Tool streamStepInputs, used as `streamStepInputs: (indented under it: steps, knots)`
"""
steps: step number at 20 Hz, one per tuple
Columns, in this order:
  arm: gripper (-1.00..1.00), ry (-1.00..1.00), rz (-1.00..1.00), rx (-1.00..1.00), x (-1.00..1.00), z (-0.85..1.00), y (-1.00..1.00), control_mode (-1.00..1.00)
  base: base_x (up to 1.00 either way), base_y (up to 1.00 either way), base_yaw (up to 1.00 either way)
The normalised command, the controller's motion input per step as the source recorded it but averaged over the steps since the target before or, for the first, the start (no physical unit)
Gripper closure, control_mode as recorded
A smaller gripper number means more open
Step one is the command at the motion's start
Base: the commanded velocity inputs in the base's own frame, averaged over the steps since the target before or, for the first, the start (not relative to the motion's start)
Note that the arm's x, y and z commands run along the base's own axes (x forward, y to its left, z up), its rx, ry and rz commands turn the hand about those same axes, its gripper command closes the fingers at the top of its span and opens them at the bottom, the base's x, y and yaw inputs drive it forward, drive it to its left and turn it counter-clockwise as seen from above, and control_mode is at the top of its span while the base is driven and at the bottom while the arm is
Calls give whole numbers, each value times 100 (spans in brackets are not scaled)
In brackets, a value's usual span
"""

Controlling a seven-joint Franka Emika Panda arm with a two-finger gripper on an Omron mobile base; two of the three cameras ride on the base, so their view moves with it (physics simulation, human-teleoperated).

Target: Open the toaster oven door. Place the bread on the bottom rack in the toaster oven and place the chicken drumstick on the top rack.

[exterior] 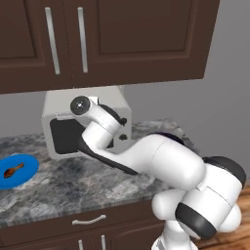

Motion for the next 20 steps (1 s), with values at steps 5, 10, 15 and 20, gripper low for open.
streamStepInputs:
  steps: [5,10,15,20]
  knots:
    - [-100,0,-2,-1,17,0,2,-100,0,0,0]
    - [-100,0,0,-1,21,-5,0,-100,0,0,0]
    - [-100,0,0,-2,19,-5,0,-100,0,0,0]
    - [-100,2,0,0,12,-6,0,-100,0,0,0]
